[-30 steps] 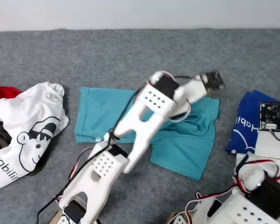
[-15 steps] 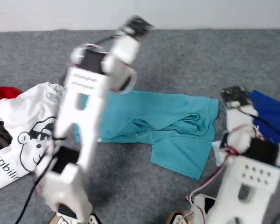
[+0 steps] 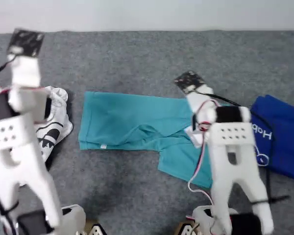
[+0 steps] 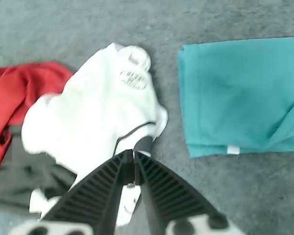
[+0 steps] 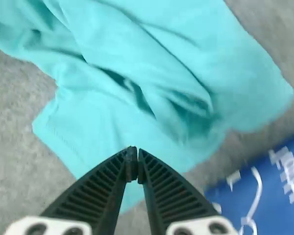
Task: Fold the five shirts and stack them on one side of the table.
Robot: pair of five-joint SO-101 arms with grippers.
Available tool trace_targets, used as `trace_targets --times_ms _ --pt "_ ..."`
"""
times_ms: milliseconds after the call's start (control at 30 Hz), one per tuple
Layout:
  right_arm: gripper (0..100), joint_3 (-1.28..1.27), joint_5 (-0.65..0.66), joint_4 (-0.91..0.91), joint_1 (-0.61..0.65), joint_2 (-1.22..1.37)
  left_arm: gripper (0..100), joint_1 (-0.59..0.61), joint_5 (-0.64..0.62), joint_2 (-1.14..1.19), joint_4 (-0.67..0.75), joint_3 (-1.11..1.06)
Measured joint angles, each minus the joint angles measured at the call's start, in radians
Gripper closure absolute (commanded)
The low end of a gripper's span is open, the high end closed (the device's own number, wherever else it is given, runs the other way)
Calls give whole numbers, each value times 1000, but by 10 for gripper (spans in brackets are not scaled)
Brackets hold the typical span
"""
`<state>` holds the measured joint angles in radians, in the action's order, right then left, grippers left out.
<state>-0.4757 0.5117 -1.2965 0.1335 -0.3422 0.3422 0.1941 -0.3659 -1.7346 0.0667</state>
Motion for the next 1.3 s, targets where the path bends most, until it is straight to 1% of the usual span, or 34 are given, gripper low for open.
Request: trace_targets --times_ms 167,400,633,800,933,1033,1167,1300 --pt "988 0 0 103 61 137 994 48 0 -147 0 -147" --pt "988 0 0 170 127 267 994 130 3 -282 2 -330" --pt "988 5 0 285 129 384 994 149 55 -370 84 -473" --pt "988 163 0 347 129 516 994 149 61 -388 133 -534" --pt "988 364 0 348 123 657 994 149 61 -388 175 -566" --pt "988 535 0 328 112 709 994 149 61 -388 195 -566" --pt "988 706 0 227 118 753 994 149 61 -388 232 -566" --pt "986 744 0 81 112 766 994 149 61 -388 264 -566"
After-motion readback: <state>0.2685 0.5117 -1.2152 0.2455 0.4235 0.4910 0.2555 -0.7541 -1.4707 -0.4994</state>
